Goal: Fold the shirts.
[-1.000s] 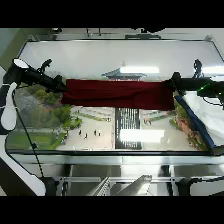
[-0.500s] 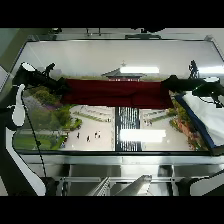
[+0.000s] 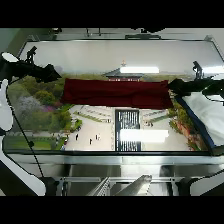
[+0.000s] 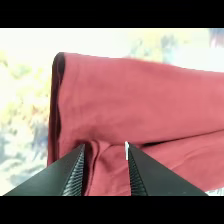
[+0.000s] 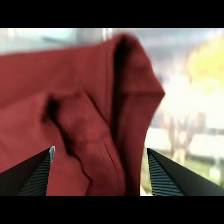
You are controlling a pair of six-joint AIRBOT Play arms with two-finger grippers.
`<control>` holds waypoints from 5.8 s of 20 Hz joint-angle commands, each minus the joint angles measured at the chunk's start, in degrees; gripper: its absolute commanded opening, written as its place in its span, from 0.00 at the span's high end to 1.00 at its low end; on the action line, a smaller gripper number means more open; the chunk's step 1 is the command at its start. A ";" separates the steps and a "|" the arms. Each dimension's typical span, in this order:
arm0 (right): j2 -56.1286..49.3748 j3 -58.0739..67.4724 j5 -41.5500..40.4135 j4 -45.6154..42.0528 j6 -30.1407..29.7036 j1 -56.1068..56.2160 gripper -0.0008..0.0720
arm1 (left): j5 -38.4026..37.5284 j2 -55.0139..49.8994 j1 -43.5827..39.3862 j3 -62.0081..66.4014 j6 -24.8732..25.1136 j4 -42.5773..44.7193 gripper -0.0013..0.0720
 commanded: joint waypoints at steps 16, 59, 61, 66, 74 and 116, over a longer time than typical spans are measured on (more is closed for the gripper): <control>0.15 9.05 10.93 -1.22 5.11 5.88 0.97 | 2.84 -3.41 -25.64 -0.42 2.34 0.48 0.98; 3.10 19.28 -15.69 8.48 17.00 43.36 0.97 | -3.89 40.28 -1.75 -30.97 3.91 0.00 0.96; 5.49 19.21 -5.88 -1.66 26.60 38.38 0.97 | -4.17 41.38 -1.75 -30.99 3.91 0.04 0.96; 17.97 2.16 0.90 -9.75 31.95 31.04 0.97 | -5.97 44.35 -1.73 -33.64 3.93 0.04 0.96; 18.78 -18.25 -17.03 -0.94 31.74 30.53 0.03 | -1.49 50.64 0.74 -46.77 3.98 -1.22 0.96; 50.95 2.32 -2.05 -8.15 23.80 -8.44 0.97 | -9.86 55.58 -7.72 -61.44 -1.53 -10.14 0.96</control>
